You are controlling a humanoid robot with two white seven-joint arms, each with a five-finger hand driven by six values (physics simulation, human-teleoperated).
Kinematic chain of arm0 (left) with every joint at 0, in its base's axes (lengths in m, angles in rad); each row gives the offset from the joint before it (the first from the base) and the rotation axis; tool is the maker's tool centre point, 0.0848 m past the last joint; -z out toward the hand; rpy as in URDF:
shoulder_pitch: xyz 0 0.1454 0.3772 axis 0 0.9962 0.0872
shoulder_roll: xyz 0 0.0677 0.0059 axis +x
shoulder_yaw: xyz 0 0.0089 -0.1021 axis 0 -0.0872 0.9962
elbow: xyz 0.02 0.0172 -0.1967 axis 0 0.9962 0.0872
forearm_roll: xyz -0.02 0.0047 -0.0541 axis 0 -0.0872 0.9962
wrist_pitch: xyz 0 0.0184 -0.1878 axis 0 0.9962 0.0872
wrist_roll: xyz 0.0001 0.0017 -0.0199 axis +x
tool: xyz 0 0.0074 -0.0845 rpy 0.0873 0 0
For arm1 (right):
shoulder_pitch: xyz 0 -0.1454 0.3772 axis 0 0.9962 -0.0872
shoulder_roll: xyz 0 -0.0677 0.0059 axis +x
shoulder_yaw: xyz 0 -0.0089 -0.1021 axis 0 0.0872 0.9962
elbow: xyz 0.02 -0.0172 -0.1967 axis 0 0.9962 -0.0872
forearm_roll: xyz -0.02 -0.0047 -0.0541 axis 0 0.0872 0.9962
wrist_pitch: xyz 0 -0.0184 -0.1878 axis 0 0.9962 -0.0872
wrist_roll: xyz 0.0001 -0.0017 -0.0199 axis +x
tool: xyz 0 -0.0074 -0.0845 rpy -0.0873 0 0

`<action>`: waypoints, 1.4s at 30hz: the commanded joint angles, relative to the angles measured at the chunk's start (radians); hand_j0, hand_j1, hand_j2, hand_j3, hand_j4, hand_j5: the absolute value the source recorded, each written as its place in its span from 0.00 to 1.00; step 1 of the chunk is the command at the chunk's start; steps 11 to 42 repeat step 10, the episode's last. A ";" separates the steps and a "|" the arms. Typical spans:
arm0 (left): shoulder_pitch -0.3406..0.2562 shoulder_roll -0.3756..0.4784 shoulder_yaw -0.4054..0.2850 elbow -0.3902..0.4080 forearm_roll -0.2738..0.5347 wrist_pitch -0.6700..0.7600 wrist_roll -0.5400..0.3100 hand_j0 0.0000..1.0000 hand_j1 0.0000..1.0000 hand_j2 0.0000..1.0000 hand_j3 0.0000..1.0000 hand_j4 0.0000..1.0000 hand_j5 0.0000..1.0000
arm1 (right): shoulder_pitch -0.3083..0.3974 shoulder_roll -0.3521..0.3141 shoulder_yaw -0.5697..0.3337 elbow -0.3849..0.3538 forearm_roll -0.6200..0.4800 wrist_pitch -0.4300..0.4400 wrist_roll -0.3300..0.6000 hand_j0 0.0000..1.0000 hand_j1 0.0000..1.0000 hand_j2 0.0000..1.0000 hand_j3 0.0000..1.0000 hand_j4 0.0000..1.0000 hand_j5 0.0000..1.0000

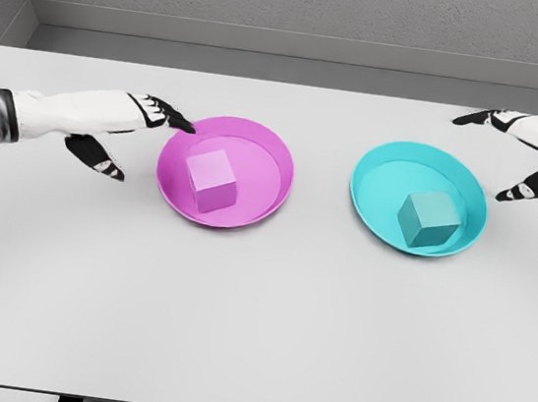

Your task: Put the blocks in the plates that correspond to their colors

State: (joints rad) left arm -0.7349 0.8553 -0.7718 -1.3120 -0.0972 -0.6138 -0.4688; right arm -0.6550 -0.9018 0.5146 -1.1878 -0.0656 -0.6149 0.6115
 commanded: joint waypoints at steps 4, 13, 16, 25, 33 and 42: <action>0.018 0.083 0.052 0.134 0.070 0.003 0.001 1.00 1.00 1.00 1.00 1.00 1.00 | 0.003 -0.005 -0.087 0.022 -0.006 0.004 -0.001 1.00 1.00 1.00 1.00 1.00 1.00; 0.025 0.074 0.051 0.129 0.070 0.003 0.001 1.00 1.00 1.00 1.00 1.00 1.00 | 0.003 -0.006 -0.081 0.017 -0.005 0.004 -0.001 1.00 1.00 1.00 1.00 1.00 1.00; 0.025 0.074 0.051 0.129 0.070 0.003 0.001 1.00 1.00 1.00 1.00 1.00 1.00 | 0.003 -0.006 -0.081 0.017 -0.005 0.004 -0.001 1.00 1.00 1.00 1.00 1.00 1.00; 0.025 0.074 0.051 0.129 0.070 0.003 0.001 1.00 1.00 1.00 1.00 1.00 1.00 | 0.003 -0.006 -0.081 0.017 -0.005 0.004 -0.001 1.00 1.00 1.00 1.00 1.00 1.00; 0.025 0.074 0.051 0.129 0.070 0.003 0.001 1.00 1.00 1.00 1.00 1.00 1.00 | 0.003 -0.006 -0.081 0.017 -0.005 0.004 -0.001 1.00 1.00 1.00 1.00 1.00 1.00; 0.025 0.074 0.051 0.129 0.070 0.003 0.001 1.00 1.00 1.00 1.00 1.00 1.00 | 0.003 -0.006 -0.081 0.017 -0.005 0.004 -0.001 1.00 1.00 1.00 1.00 1.00 1.00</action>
